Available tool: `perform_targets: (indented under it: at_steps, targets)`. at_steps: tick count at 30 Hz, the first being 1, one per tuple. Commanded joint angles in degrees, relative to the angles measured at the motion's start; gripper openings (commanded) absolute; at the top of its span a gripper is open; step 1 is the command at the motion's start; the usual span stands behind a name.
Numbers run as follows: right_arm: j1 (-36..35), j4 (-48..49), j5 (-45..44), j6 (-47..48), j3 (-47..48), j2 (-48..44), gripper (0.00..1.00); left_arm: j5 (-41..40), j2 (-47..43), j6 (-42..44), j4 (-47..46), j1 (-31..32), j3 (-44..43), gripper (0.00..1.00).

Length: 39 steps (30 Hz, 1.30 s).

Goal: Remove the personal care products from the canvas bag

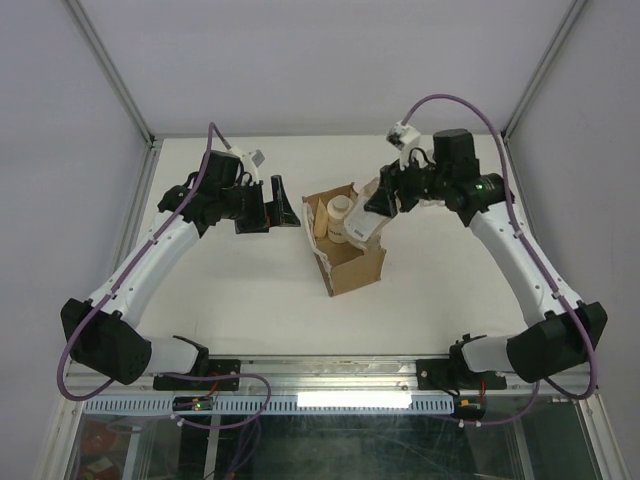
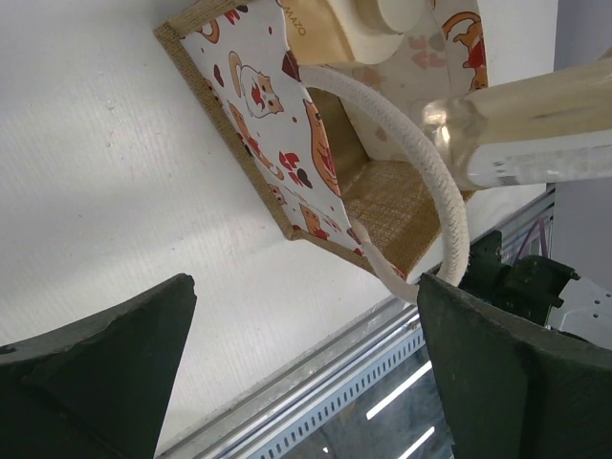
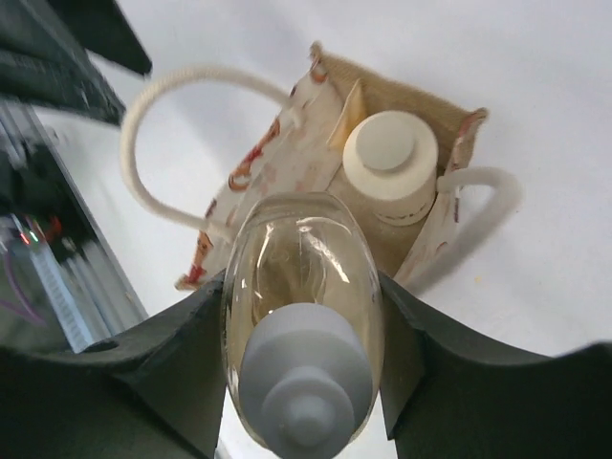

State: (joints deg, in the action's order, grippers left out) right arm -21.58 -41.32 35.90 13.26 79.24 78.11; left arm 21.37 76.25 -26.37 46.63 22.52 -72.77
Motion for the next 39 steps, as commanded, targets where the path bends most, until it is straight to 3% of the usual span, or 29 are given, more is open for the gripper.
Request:
perform_targets:
  at_steps: [1, 8, 13, 21, 24, 29, 39]
  targets:
    - [6.5, 16.7, 6.3, -25.3, 1.8, -7.5, 0.0, 1.9, -0.1, 0.2, -2.4, 0.2, -1.6, 0.99]
    - [16.5, 17.7, 11.5, -44.7, 6.4, -6.3, 0.0, 1.9, -0.2, 0.2, -2.4, 0.2, -1.7, 0.99]
    - [21.3, 16.4, 8.4, -53.4, 8.2, -6.9, 0.0, 1.8, -0.4, 0.2, -2.5, 0.2, -1.4, 0.99]
    - [22.1, 0.7, -18.9, -41.9, 9.2, -8.4, 0.0, 2.2, -0.2, 0.3, -3.2, 0.2, -1.3, 0.99]
    - [22.2, 4.4, -26.6, -40.2, 2.4, -11.8, 0.0, 2.1, -0.3, 0.4, -3.3, 0.2, -1.2, 0.99]
    - [22.2, 13.1, -29.6, -39.8, -7.3, -16.4, 0.0, 2.2, -0.3, 0.5, -3.3, 0.2, -1.3, 0.99]
    - [22.3, 15.6, -42.2, -29.1, -16.8, -15.9, 0.0, 1.8, -0.5, 0.7, -3.2, 0.1, -1.6, 0.99]
